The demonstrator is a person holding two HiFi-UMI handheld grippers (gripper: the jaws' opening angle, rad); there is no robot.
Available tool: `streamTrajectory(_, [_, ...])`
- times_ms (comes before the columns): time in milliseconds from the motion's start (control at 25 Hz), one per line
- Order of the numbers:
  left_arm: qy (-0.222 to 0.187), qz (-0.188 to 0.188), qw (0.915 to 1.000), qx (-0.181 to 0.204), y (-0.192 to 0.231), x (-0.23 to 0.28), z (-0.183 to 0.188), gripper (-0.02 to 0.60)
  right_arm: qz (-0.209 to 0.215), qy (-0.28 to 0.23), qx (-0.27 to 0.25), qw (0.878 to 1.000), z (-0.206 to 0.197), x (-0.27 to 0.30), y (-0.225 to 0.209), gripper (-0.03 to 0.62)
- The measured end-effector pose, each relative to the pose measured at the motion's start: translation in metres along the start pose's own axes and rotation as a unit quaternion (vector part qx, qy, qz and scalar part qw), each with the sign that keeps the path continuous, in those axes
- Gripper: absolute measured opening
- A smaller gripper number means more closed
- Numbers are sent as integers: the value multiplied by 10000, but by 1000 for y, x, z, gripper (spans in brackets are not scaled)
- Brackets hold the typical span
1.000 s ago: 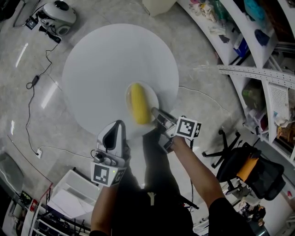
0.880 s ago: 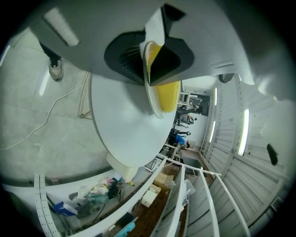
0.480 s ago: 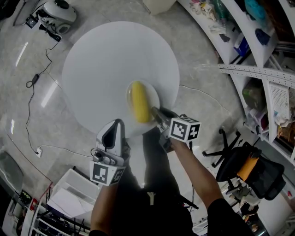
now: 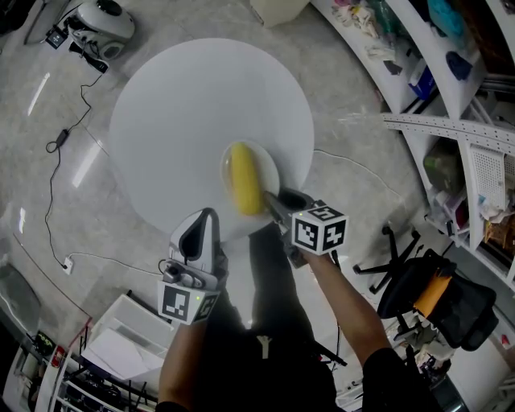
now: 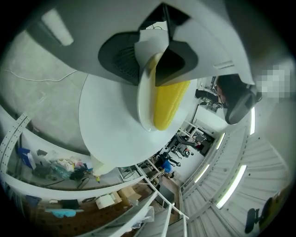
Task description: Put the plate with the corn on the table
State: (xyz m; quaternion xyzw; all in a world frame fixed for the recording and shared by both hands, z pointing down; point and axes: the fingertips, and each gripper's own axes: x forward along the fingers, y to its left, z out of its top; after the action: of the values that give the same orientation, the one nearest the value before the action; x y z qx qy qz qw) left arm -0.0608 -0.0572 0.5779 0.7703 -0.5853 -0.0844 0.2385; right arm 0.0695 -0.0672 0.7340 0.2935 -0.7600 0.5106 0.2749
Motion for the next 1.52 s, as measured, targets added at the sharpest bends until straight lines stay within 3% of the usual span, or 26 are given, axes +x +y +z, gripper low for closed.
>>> streamTrajectory(400, [21,52,10000,-22,2,4,1,3,-115,57,-175,9998,1,-6,-6,137])
streamTrajectory(720, [54,-11,10000,-22,-1,2,0,3,-202,-243,-150,9994,12,-16,-6,135])
streamTrajectory(880, [73,-13,10000,7,-4,2,5,3,-348,-434,-346,9979,22,-24,1,84])
streamTrajectory(1040, [136,14,9999,30,-7,2,13,3,-210,-643,-519,9964,30,-35,16,11])
streamTrajectory(1520, [298,-130,9992,228,-37,-17,50,3,-277,-689,-712,9947,33,-68,70,9])
